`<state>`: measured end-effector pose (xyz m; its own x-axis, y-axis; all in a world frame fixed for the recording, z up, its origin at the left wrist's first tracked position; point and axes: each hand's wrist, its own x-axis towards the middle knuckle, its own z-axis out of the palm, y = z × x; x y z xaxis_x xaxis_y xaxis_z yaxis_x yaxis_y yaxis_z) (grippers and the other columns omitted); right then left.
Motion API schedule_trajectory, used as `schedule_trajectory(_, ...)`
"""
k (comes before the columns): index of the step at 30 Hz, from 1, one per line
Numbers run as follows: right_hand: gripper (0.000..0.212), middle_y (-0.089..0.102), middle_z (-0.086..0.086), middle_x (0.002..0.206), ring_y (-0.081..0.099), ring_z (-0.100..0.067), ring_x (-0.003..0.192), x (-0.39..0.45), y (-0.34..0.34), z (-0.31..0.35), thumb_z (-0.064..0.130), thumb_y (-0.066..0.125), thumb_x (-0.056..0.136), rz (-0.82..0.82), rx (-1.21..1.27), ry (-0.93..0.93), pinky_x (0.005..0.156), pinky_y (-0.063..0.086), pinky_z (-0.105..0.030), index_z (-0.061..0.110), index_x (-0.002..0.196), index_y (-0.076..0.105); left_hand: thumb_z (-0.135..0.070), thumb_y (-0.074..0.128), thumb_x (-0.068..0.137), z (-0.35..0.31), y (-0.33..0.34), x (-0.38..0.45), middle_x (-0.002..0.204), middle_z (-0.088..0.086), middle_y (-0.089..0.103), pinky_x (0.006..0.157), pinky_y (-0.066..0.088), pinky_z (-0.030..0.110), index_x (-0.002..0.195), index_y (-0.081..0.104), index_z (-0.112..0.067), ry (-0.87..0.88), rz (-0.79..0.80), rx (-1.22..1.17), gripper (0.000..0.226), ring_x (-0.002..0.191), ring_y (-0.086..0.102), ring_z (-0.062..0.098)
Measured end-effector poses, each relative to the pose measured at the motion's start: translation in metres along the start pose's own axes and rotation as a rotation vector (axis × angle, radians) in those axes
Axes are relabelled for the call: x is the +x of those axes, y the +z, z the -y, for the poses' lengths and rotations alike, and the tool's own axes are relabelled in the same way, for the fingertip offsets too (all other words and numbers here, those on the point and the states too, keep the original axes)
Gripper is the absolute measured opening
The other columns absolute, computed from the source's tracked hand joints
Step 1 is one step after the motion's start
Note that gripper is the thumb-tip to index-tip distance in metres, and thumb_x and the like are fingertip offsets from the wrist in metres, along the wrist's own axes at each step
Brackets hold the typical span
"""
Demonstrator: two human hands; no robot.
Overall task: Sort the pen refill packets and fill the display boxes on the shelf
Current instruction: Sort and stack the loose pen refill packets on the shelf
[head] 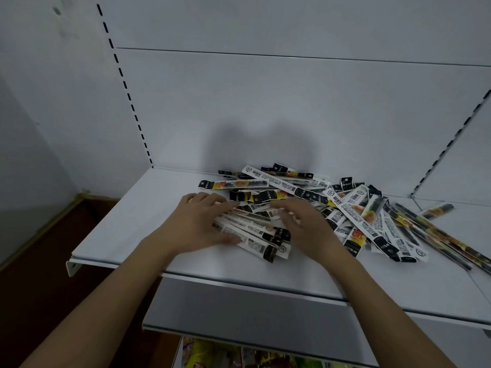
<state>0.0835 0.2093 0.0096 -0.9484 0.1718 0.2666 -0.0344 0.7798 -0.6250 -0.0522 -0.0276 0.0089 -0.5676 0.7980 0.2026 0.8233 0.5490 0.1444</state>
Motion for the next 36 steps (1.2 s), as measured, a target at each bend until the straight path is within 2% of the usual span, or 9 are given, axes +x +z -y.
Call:
schedule_trajectory(3,0.049,0.061,0.004,0.129,0.049,-0.022,0.116,0.009,-0.006,-0.022,-0.004,0.049,0.093,-0.057,-0.392,0.028,0.095,0.043,-0.043,0.026,0.129,0.064,-0.092,0.023,0.076,-0.012,0.015,-0.004,0.127,-0.016,0.05,0.099,0.027,0.031,0.143,0.041,-0.051,0.028,-0.045,-0.023,0.081,0.12,0.042,0.009)
schedule_trajectory(6,0.032,0.067,0.003,0.113,0.054,-0.025,0.106,0.013,-0.002,-0.028,0.007,0.061,0.092,-0.115,-0.519,0.02,0.088,0.039,-0.041,0.025,0.116,0.072,-0.09,0.029,0.077,-0.015,0.023,-0.008,0.114,-0.015,0.053,0.091,0.03,0.03,0.135,0.055,-0.048,0.026,-0.126,-0.069,0.076,0.109,0.046,0.009)
schedule_trajectory(13,0.009,0.067,-0.003,0.086,0.058,-0.022,0.079,0.03,0.004,-0.001,0.016,0.065,0.093,-0.447,-0.265,-0.149,0.071,0.047,-0.038,0.011,0.095,0.073,-0.083,0.047,0.077,-0.015,0.026,-0.008,0.118,-0.01,0.053,0.088,0.044,0.038,0.121,0.065,-0.038,0.09,-0.271,-0.124,0.065,0.107,0.049,0.012)
schedule_trajectory(19,0.02,0.068,0.012,0.102,0.059,-0.004,0.09,0.026,0.026,0.032,0.025,0.063,0.095,0.142,0.03,-0.122,0.08,0.049,-0.021,0.025,0.114,0.069,-0.076,0.066,0.068,-0.015,0.027,-0.008,0.158,0.003,0.025,0.119,0.017,0.042,0.148,0.03,-0.028,0.139,-0.414,-0.113,0.099,0.148,0.022,0.026)
schedule_trajectory(23,0.021,0.066,0.015,0.101,0.059,-0.007,0.094,0.028,0.015,0.022,0.023,0.055,0.099,-0.002,-0.035,-0.032,0.086,0.049,-0.027,0.023,0.113,0.071,-0.079,0.051,0.079,-0.014,0.028,-0.006,0.156,-0.002,0.035,0.119,0.021,0.053,0.153,0.027,-0.033,0.166,-0.325,-0.046,0.091,0.146,0.028,0.022)
schedule_trajectory(26,0.022,0.069,0.01,0.093,0.061,-0.009,0.081,0.031,0.013,0.022,0.018,0.052,0.101,0.212,0.061,0.011,0.073,0.05,-0.025,0.021,0.108,0.072,-0.08,0.032,0.086,-0.01,0.031,-0.005,0.134,-0.01,0.056,0.114,0.029,0.04,0.151,0.034,-0.037,0.152,-0.172,-0.09,0.078,0.125,0.048,0.014)
schedule_trajectory(29,0.025,0.07,0.007,0.1,0.063,-0.009,0.091,0.036,0.014,0.016,0.003,0.052,0.096,-0.086,0.179,-0.021,0.081,0.052,-0.026,0.017,0.104,0.072,-0.079,0.031,0.088,-0.008,0.033,-0.003,0.12,-0.01,0.06,0.1,0.038,0.035,0.141,0.051,-0.036,0.156,-0.184,-0.081,0.071,0.11,0.054,0.014)
schedule_trajectory(31,0.032,0.067,-0.001,0.111,0.058,-0.017,0.105,0.044,0.013,0.003,-0.005,0.052,0.091,-0.33,-0.02,-0.052,0.088,0.046,-0.028,0.011,0.112,0.069,-0.078,0.034,0.088,-0.007,0.034,-0.002,0.123,-0.011,0.058,0.099,0.035,0.032,0.136,0.057,-0.037,0.156,-0.18,-0.089,0.067,0.113,0.052,0.012)
schedule_trajectory(36,0.04,0.064,-0.014,0.123,0.054,-0.035,0.11,0.056,0.018,-0.026,-0.001,0.054,0.089,-0.298,-0.383,0.05,0.09,0.048,-0.048,0.007,0.127,0.063,-0.072,0.042,0.087,-0.008,0.032,-0.003,0.142,-0.013,0.05,0.107,0.023,0.027,0.136,0.056,-0.037,0.141,-0.169,-0.098,0.061,0.133,0.038,0.007)
